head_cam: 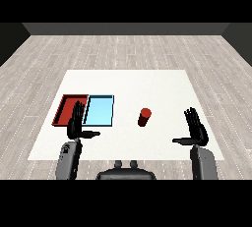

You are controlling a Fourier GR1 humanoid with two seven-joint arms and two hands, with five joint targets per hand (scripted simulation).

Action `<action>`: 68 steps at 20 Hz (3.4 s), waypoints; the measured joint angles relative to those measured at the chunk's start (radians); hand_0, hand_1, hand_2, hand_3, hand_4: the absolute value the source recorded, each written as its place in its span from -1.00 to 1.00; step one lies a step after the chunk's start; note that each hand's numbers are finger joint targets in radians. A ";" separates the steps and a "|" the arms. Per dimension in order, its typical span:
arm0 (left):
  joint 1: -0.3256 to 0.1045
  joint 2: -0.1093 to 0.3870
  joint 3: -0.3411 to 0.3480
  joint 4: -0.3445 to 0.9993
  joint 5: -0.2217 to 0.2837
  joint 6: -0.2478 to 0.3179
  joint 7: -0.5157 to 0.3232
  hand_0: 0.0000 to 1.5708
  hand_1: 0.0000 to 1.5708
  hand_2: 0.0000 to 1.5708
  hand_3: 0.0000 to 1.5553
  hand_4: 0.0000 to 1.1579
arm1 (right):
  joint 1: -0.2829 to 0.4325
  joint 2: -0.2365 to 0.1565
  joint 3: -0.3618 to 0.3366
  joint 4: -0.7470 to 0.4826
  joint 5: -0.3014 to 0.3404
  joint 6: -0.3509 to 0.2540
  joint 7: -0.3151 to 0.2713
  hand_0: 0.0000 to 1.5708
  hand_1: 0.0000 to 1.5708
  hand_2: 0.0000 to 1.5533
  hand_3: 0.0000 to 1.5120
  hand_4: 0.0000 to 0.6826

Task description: Pick the red can and put it in the red box

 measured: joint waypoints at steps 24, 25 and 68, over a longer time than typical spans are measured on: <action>0.041 0.002 0.011 -0.080 0.033 -0.003 0.024 -1.00 -1.00 -1.00 -1.00 -1.00 | -0.211 0.113 0.078 0.215 0.021 -0.081 0.091 -1.00 -1.00 -1.00 -1.00 -1.00; 0.030 -0.006 0.004 -0.078 0.026 0.007 0.031 -1.00 -1.00 -1.00 -1.00 -1.00 | -0.210 0.121 0.082 0.224 0.020 -0.083 0.086 -1.00 -1.00 -1.00 -1.00 -1.00; 0.022 -0.008 -0.005 -0.078 0.042 0.008 0.022 -1.00 -1.00 -1.00 -1.00 -1.00 | -0.401 0.206 0.242 0.579 -0.054 -0.254 -0.016 -1.00 -1.00 -1.00 -1.00 -1.00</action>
